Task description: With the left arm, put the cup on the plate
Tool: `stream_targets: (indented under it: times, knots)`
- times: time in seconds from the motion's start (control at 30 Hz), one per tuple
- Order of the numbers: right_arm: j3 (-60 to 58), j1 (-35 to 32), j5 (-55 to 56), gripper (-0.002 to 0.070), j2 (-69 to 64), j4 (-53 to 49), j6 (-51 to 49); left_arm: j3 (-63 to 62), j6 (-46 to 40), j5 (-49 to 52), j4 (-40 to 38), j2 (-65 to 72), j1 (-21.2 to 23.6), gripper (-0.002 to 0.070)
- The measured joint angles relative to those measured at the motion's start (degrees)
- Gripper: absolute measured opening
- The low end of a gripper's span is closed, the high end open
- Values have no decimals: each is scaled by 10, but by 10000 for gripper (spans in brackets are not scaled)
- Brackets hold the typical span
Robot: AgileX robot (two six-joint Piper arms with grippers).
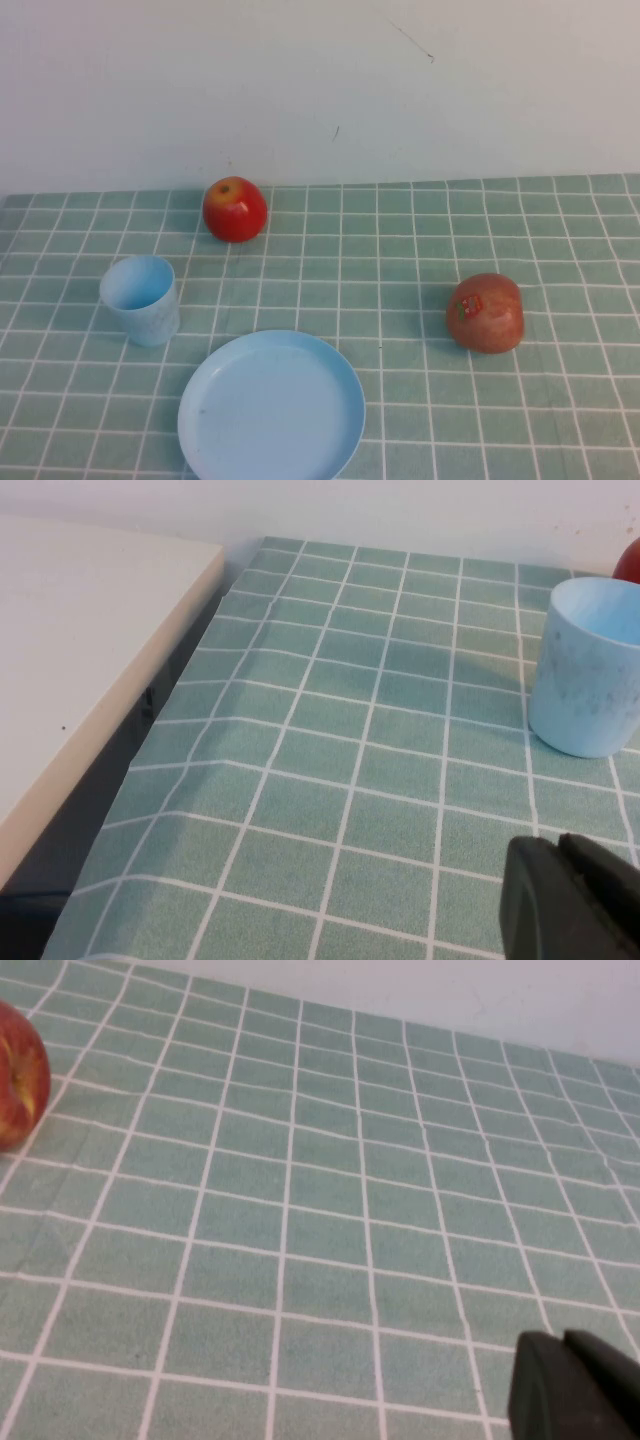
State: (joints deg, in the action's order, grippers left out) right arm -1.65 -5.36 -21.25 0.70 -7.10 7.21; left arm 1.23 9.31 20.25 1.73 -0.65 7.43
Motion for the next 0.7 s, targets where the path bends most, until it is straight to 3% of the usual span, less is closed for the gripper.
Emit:
stream_targets:
  times: [0.7]
  knots:
    - [0, 0, 0, -2, 0, 0, 0, 0, -1, -1, 5, 0, 0, -1]
